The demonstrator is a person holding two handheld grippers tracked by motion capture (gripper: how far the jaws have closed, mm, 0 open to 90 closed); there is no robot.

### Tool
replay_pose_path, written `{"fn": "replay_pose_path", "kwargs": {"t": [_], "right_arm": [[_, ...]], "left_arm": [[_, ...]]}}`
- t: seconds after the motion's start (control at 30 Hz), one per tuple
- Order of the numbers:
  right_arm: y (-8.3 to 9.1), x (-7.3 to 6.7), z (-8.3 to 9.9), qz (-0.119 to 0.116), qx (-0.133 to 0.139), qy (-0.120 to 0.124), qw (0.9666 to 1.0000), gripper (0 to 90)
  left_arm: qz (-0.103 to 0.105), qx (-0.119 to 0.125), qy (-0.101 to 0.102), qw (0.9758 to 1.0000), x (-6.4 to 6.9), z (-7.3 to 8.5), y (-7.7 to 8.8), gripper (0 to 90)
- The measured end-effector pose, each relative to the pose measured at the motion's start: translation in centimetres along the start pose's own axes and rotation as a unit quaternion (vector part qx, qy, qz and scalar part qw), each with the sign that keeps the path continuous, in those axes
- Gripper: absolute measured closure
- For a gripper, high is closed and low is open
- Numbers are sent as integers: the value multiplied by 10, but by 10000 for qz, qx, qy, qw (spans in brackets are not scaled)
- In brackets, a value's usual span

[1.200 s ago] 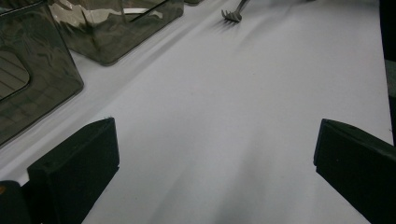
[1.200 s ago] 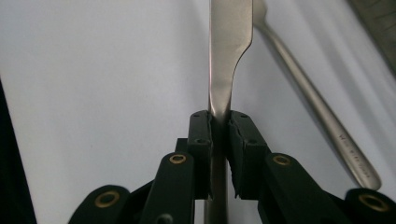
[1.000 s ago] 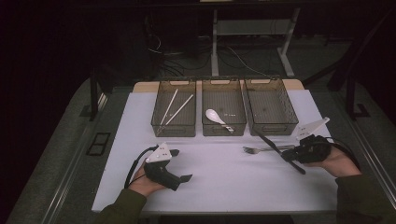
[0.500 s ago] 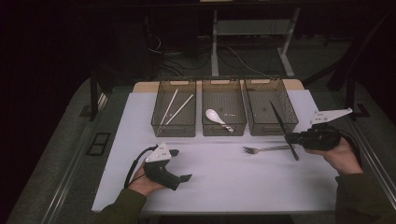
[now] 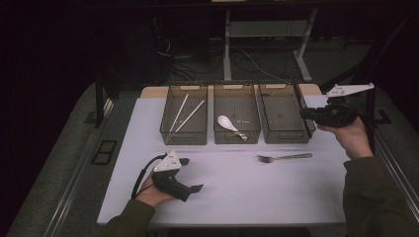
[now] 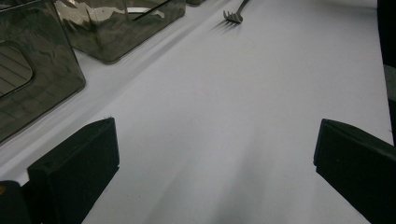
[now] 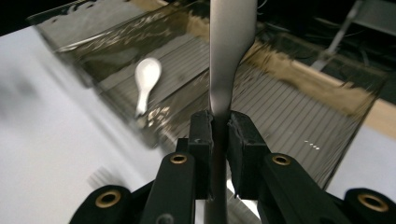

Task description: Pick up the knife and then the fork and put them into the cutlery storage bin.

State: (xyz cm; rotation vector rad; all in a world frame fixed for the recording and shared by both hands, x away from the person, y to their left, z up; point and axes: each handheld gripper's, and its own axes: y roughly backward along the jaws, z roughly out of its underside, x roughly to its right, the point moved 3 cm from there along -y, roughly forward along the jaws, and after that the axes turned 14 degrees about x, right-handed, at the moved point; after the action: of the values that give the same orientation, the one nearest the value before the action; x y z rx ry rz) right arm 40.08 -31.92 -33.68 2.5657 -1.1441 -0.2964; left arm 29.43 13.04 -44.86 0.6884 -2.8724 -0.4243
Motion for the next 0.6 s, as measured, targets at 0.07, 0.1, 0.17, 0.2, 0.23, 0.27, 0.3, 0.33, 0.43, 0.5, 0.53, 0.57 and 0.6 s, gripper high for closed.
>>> {"fn": "replay_pose_path", "kwargs": {"t": [0.07,0.1,0.17,0.2,0.23,0.27,0.3,0.33,0.43,0.5,0.53,0.57,0.6], "right_arm": [[-6,4,-9,74,14,45,10000,799],[-9,6,-13,95,10,56,9999,800],[-16,11,-19,208,-10,111,9997,800],[-20,14,-21,246,-44,141,9996,800],[-25,17,-22,290,-73,144,9994,800],[-29,21,-22,349,-79,134,9993,800],[-33,24,-21,366,-122,66,9992,800],[-38,27,-19,398,-140,23,9991,800],[-51,36,-10,476,-280,-57,9985,800],[-60,40,-2,531,-481,-79,9974,799],[-64,42,2,587,-591,-65,9965,799],[-67,44,6,635,-698,-47,9955,800],[-70,45,9,638,-788,-71,9948,799]], "left_arm": [[3,15,13,10000,0,0,0,0],[11,11,20,10000,1,0,-1,0],[26,-12,-3,10000,1,0,-1,0],[28,-15,-13,10000,1,0,-1,0],[30,-14,-14,10000,1,0,-1,0],[32,-15,-16,10000,1,0,-1,0],[31,-16,-16,10000,1,0,-1,0],[41,-14,-35,10000,1,0,-1,0],[48,-16,-13,10000,1,0,-1,0],[64,-13,-7,10000,1,0,-1,0],[75,-15,-3,10000,1,0,-2,0],[78,-19,-4,10000,2,0,-2,0],[84,-14,-3,10000,2,0,-2,0]]}}
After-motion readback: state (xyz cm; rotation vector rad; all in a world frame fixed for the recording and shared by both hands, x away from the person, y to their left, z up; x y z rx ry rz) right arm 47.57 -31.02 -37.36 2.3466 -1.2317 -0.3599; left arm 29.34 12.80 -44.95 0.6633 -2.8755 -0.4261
